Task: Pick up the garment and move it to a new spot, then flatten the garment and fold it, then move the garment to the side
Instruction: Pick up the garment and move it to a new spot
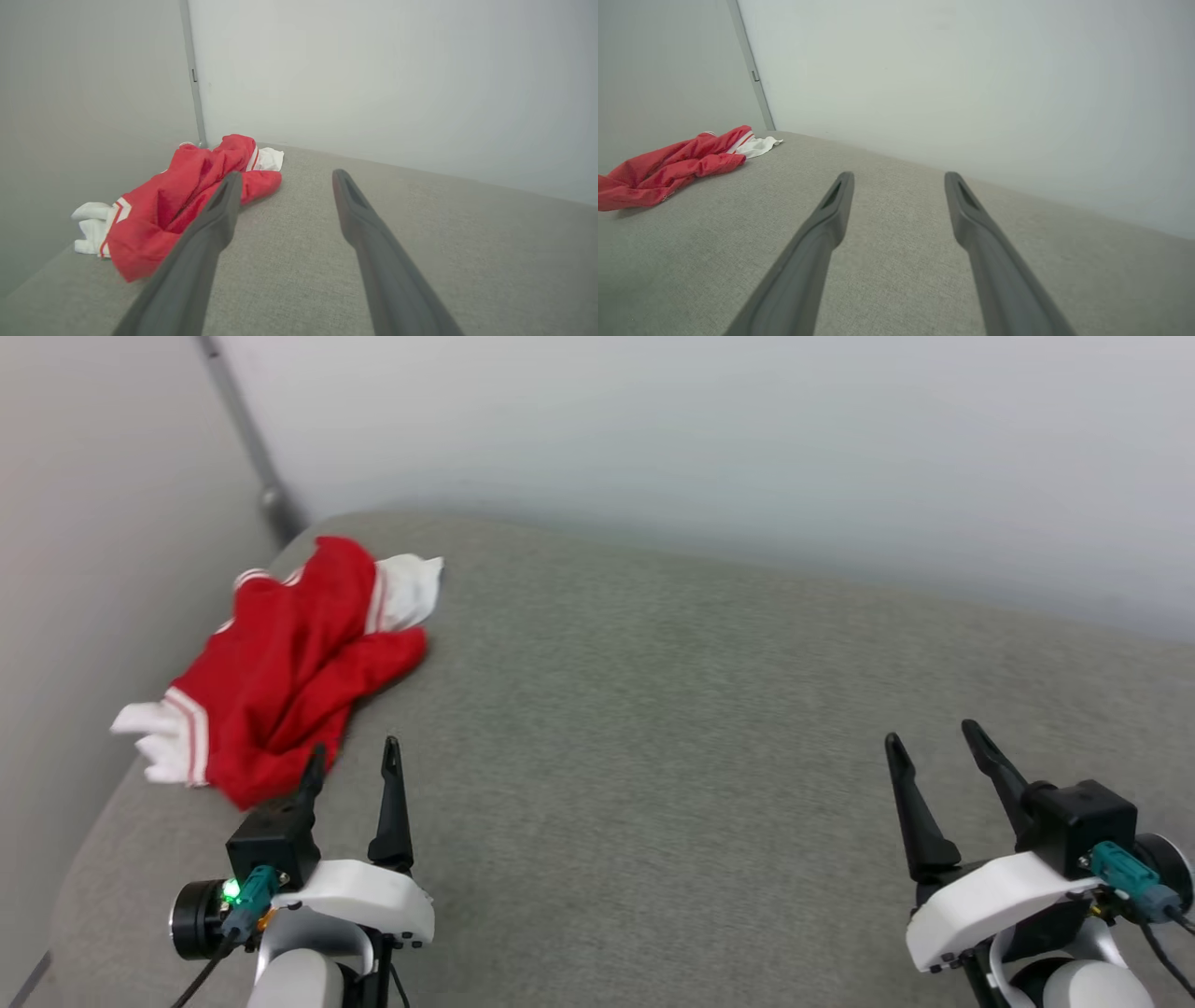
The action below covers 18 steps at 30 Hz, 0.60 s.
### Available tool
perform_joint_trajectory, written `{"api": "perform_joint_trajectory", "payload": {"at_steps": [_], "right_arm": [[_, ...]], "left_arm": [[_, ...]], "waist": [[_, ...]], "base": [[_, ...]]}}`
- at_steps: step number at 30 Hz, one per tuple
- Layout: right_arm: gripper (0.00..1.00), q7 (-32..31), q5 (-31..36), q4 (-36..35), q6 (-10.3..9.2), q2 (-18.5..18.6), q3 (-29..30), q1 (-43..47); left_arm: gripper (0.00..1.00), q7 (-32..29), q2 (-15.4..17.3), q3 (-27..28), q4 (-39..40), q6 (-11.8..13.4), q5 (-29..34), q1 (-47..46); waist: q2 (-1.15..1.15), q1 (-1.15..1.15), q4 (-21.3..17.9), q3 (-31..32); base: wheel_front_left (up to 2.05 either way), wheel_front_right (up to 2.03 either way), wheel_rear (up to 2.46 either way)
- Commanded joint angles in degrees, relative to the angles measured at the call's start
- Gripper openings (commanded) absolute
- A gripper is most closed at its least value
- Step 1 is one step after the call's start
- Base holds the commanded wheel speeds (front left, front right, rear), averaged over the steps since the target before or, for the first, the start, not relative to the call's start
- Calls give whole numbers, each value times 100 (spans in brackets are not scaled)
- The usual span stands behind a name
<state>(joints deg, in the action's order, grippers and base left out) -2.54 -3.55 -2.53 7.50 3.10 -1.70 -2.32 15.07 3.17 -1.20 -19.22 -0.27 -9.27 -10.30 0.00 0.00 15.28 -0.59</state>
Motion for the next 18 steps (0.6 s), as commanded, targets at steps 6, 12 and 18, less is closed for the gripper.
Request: {"api": "perform_joint_trajectory", "payload": {"at_steps": [6, 12, 18], "right_arm": [[100, 47, -31, 46, -2, 42, -254, -145], [100, 82, -27, 102, -2, 58, -369, -230], [100, 94, 1, 122, -2, 89, -373, -245]], "left_arm": [[100, 15, 1, 183, 81, 28, -22, 96], [100, 15, -12, 253, 125, 43, -7, 171], [100, 15, -22, 270, 178, 78, 11, 153]], "waist": [[0, 0, 901, -126], [0, 0, 1261, -167], [0, 0, 1451, -194]], "base": [[0, 0, 0], [0, 0, 0], [0, 0, 0]]}}
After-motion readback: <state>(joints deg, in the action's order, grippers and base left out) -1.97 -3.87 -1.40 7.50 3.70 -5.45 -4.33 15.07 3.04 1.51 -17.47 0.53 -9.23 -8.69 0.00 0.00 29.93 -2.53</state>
